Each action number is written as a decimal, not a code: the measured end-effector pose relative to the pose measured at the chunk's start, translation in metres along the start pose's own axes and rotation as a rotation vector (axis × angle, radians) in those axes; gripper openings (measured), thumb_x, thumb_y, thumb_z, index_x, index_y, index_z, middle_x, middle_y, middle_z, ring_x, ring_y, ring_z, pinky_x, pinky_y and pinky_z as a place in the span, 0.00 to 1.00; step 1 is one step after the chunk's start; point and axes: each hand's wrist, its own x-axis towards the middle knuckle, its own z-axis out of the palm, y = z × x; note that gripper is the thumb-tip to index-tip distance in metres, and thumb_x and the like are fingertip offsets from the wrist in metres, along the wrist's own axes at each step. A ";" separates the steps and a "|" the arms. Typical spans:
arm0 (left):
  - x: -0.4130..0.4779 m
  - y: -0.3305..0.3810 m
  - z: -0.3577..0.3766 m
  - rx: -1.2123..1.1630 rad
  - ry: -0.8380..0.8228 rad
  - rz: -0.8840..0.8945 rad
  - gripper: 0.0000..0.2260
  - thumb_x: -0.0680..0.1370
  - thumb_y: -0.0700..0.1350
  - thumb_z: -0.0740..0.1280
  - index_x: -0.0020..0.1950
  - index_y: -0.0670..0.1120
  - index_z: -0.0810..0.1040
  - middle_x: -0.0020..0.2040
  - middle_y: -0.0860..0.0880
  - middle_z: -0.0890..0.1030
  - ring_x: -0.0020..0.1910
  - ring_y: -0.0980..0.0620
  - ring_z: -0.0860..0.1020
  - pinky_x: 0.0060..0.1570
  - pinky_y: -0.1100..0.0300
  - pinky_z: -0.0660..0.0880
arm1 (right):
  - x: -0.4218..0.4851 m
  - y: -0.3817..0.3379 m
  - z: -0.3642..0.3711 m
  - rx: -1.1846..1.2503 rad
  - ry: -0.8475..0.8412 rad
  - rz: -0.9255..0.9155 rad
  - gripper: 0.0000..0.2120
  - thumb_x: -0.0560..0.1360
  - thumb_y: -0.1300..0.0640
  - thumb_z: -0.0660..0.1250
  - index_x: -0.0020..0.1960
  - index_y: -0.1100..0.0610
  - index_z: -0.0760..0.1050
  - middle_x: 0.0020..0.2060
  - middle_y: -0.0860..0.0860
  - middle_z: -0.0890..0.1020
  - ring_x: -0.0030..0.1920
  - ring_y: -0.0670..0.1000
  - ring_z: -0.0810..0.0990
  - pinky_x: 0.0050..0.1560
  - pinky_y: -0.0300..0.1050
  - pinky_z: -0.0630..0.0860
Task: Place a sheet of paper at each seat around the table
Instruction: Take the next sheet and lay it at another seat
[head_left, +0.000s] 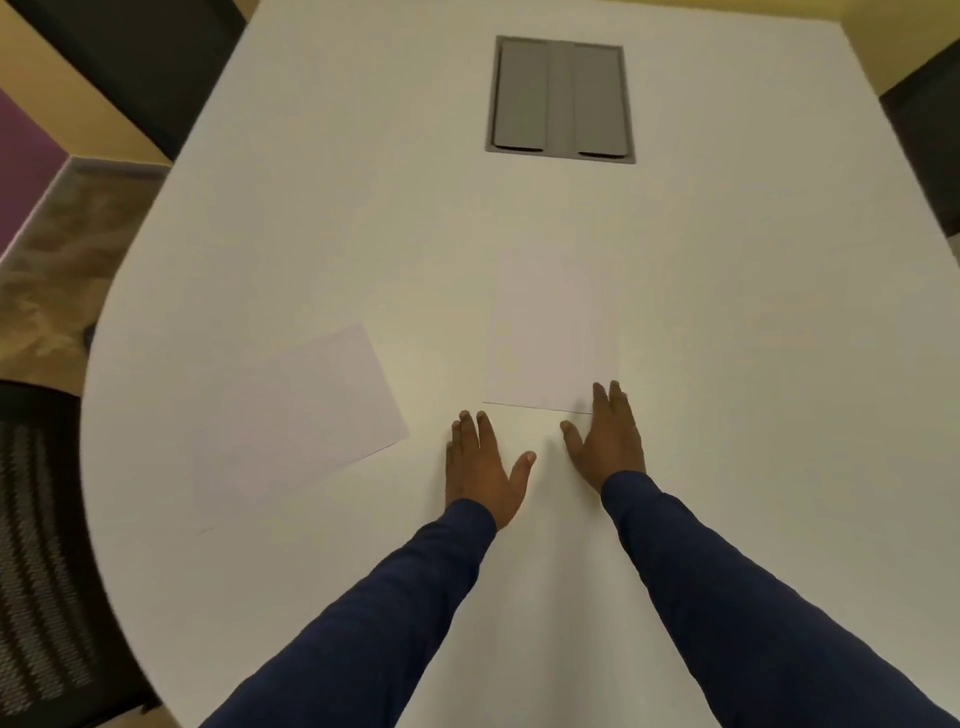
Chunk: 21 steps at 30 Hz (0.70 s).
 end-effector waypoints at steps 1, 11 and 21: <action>0.007 0.011 0.002 -0.018 -0.006 -0.021 0.40 0.81 0.65 0.52 0.81 0.42 0.40 0.81 0.42 0.40 0.80 0.45 0.41 0.78 0.52 0.42 | 0.003 0.006 -0.001 -0.011 -0.006 -0.015 0.36 0.81 0.46 0.61 0.81 0.57 0.49 0.81 0.55 0.48 0.81 0.55 0.47 0.79 0.52 0.53; 0.056 0.063 0.018 0.050 0.039 -0.221 0.43 0.80 0.65 0.54 0.80 0.40 0.38 0.80 0.36 0.41 0.80 0.40 0.42 0.78 0.48 0.43 | 0.032 0.030 0.014 -0.087 -0.044 -0.169 0.37 0.83 0.43 0.54 0.81 0.58 0.38 0.81 0.56 0.40 0.81 0.56 0.41 0.79 0.50 0.40; 0.066 0.073 0.022 -0.180 0.107 -0.079 0.43 0.78 0.63 0.61 0.81 0.45 0.41 0.80 0.41 0.54 0.79 0.42 0.54 0.77 0.47 0.55 | 0.034 0.034 0.034 -0.086 -0.009 -0.161 0.39 0.78 0.36 0.41 0.81 0.58 0.38 0.81 0.55 0.39 0.81 0.55 0.39 0.79 0.51 0.38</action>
